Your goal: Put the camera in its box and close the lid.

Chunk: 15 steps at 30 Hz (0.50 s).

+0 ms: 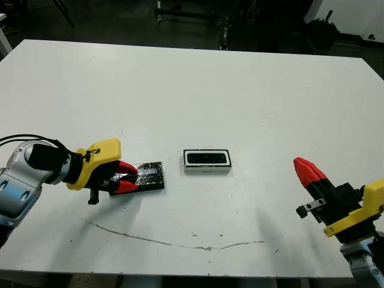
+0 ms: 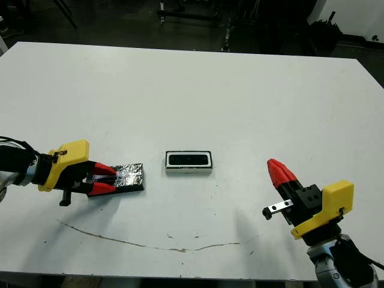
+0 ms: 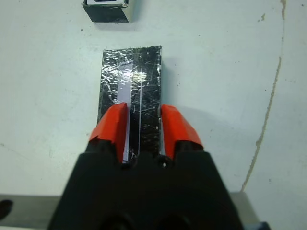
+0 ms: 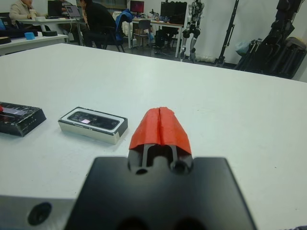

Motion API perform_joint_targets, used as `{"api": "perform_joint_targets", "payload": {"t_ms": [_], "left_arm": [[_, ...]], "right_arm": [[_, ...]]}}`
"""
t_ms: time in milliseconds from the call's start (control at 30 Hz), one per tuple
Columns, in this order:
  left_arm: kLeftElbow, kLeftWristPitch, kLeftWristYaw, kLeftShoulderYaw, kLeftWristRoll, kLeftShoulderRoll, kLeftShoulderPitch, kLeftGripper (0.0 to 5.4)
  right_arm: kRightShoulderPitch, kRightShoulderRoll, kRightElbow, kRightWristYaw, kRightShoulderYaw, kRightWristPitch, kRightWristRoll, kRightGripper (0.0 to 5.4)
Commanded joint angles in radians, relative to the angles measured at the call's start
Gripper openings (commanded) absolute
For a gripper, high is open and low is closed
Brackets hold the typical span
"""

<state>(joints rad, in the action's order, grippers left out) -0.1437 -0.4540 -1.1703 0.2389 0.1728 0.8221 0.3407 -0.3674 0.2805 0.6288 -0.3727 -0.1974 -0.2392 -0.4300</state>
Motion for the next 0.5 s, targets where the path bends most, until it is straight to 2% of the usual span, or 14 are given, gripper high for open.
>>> {"api": "perform_joint_targets", "payload": {"t_ms": [33,200,333,433,500], "left_arm": [[0.007,-0.013,0.021,0.002,-0.016,0.002,-0.004,0.86],[-0.008,-0.005,0.044,-0.020,0.006,-0.012,-0.021,0.18],[-0.045,-0.046,0.048,-0.079,0.094,-0.032,-0.032,0.02],[-0.133,-0.163,0.055,-0.130,0.187,-0.019,-0.014,0.02],[-0.182,-0.212,0.023,-0.147,0.241,0.009,0.024,0.22]], "right_arm": [[-0.004,0.003,-0.001,0.007,-0.006,0.000,0.001,0.00],[-0.006,0.005,0.002,0.010,-0.006,-0.010,-0.004,0.00],[-0.006,0.005,-0.004,0.007,-0.004,-0.003,-0.002,0.00],[-0.005,0.005,-0.008,0.003,-0.002,0.000,-0.001,0.00],[-0.005,0.006,-0.014,-0.003,-0.001,0.010,0.002,0.00]]}}
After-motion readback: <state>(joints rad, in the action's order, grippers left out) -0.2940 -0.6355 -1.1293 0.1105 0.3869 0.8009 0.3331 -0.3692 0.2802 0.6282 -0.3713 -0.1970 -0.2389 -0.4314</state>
